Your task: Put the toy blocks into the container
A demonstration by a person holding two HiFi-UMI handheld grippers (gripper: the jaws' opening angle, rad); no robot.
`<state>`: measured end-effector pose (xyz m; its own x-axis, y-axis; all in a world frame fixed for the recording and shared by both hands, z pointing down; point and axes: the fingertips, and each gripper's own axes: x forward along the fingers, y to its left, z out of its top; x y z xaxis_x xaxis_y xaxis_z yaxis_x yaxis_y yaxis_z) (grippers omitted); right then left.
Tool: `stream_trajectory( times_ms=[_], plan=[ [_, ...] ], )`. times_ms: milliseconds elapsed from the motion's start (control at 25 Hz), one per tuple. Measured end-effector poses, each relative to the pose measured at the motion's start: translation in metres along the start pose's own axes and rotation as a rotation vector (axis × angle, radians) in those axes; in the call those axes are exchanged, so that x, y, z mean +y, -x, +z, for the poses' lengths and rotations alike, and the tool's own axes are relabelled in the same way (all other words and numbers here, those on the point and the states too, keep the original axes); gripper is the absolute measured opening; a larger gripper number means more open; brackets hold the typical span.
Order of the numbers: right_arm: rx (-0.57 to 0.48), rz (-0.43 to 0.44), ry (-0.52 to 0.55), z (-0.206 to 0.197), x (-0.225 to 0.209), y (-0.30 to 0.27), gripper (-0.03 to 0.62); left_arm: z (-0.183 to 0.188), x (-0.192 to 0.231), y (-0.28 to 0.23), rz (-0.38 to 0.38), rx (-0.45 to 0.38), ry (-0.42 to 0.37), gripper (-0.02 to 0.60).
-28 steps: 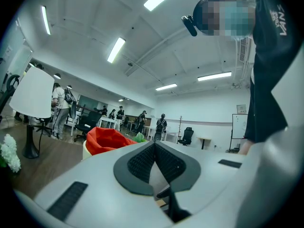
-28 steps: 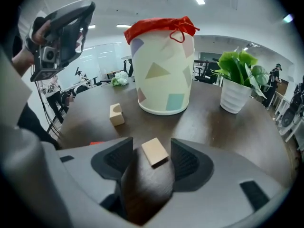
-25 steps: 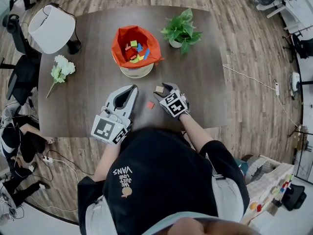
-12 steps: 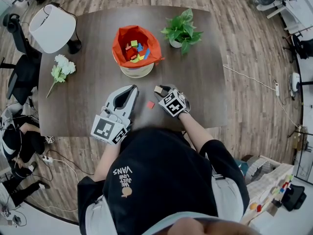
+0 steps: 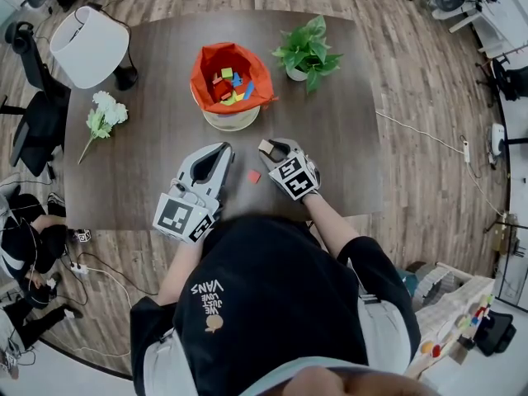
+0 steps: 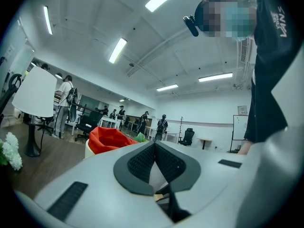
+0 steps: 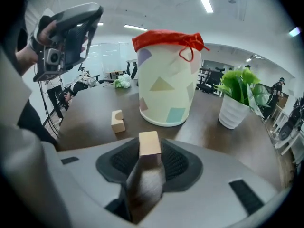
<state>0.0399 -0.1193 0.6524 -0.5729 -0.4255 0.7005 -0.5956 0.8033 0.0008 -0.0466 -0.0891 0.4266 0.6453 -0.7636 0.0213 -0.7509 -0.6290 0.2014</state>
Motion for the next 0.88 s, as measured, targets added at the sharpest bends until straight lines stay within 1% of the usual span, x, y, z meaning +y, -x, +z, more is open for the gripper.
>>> stream_trajectory(
  times_ms=[240,440,600,880],
  plan=[
    [-0.095,-0.022,0.008,0.03,0.002,0.022,0.15,0.001,0.002,0.001,0.004,-0.005,0.001,0.011],
    [-0.188,-0.048,0.018,0.063,0.001,0.05,0.15,0.003,0.004,0.003,0.007,-0.011,0.004,0.011],
    [-0.253,-0.06,0.019,0.089,0.0,0.068,0.15,0.003,0.004,0.003,0.006,-0.017,0.005,0.011],
    [-0.352,-0.068,0.052,0.125,0.004,0.095,0.15,0.005,0.006,0.004,0.005,-0.021,0.005,0.011]
  ],
)
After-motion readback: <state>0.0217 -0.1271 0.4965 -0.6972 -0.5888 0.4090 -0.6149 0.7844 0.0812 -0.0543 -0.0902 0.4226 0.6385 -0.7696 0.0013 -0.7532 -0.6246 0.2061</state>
